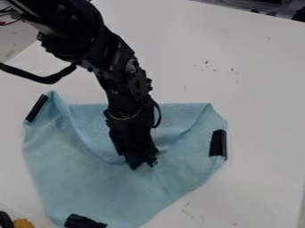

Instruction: Unfold the cloth

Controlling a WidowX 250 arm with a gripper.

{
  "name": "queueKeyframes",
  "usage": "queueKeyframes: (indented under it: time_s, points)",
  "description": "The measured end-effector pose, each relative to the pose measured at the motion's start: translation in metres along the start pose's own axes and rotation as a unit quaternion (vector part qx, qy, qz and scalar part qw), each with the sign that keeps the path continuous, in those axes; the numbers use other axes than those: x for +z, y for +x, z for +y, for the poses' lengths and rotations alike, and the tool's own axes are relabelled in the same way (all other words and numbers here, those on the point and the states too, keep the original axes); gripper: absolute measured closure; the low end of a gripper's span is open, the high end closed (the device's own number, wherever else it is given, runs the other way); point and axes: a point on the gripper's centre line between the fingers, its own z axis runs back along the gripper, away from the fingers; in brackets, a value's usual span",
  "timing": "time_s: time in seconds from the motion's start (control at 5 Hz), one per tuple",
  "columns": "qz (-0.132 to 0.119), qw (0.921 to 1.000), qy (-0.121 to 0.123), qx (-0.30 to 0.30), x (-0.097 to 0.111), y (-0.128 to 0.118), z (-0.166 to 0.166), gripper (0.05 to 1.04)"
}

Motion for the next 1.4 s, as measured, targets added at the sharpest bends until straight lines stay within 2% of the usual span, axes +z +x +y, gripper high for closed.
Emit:
queueKeyframes:
  time_s: [0.2,0.4,1.0,1.2,1.4]
  points:
    - [0.004,1.0000,-0.001,0.008,0.001,0.001,0.001,0.901]
    - [0.017,0.9998,0.004,0.006,0.002,0.000,-0.002,1.003]
    - [0.010,0.9989,0.044,0.012,0.039,0.016,0.000,1.017]
    - [-0.013,0.9979,0.064,0.007,0.050,0.032,0.023,1.017]
    - [-0.016,0.9971,0.074,-0.005,0.046,0.048,0.055,1.017]
